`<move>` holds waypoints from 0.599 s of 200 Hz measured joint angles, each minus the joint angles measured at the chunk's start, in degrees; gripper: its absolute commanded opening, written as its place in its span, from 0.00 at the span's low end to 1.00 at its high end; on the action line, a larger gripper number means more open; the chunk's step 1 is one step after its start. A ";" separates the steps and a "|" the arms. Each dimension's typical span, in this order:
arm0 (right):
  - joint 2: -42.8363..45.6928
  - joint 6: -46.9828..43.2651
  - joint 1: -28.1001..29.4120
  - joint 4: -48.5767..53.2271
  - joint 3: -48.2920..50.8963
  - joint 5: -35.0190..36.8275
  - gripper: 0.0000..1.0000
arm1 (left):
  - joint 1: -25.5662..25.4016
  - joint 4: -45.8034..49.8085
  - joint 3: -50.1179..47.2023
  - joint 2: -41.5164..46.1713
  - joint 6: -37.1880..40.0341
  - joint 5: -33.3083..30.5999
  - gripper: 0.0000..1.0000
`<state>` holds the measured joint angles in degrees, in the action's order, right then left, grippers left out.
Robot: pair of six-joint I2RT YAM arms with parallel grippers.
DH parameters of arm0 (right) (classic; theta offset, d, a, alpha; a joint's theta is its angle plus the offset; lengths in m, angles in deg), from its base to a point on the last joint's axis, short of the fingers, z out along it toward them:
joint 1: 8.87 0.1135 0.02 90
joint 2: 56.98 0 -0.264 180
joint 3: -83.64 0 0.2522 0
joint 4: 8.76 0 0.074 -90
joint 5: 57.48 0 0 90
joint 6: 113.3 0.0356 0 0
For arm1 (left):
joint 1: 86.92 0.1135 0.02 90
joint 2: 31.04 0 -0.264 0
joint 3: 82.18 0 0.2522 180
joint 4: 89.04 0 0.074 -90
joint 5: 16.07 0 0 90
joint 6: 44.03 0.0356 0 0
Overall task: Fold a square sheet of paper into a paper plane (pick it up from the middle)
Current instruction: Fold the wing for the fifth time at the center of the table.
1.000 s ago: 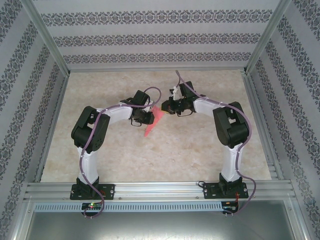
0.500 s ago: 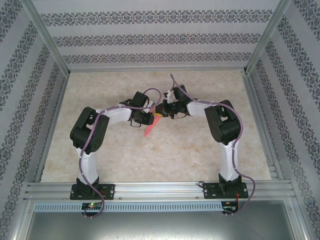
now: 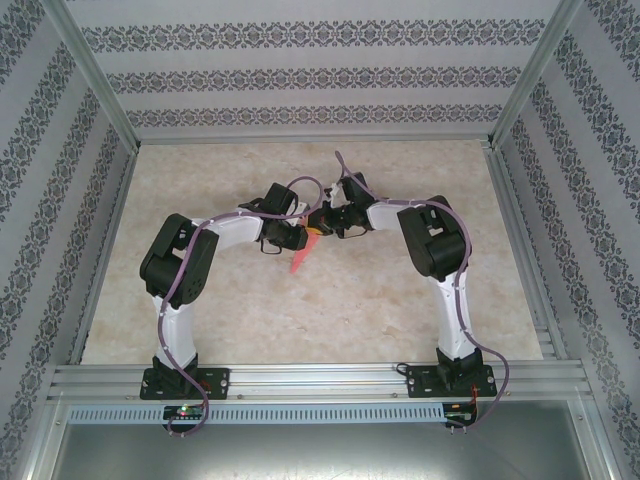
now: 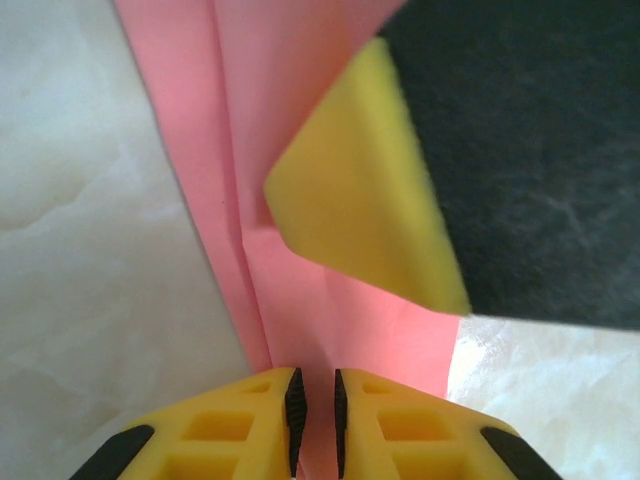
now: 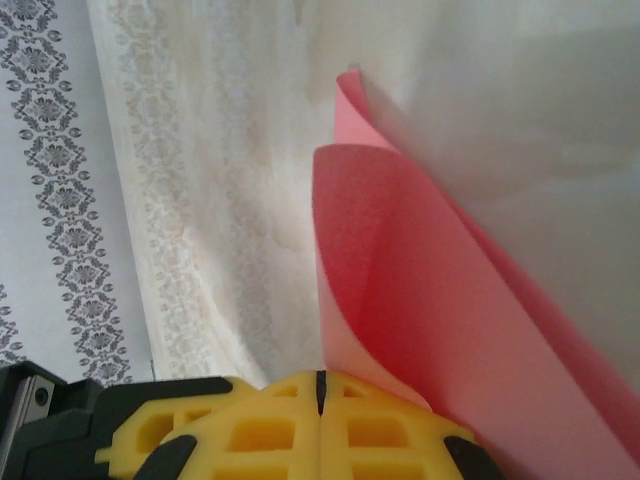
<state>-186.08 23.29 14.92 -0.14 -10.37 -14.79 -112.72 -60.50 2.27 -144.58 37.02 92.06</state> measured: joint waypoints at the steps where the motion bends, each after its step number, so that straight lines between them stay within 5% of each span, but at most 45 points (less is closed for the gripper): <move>1: -0.02 -0.02 0.00 0.00 -0.07 0.04 0.00 | 0.00 -0.02 -0.02 0.00 0.02 0.00 0.20; 120: -3.23 -4.00 1.53 8.66 -8.28 7.04 0.00 | -0.22 -0.66 -4.17 3.52 0.90 2.64 0.23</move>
<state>-189.31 19.29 16.45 8.51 -18.65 -7.75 -112.94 -61.15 -1.90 -141.06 37.92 94.70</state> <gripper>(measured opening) 0.046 0.226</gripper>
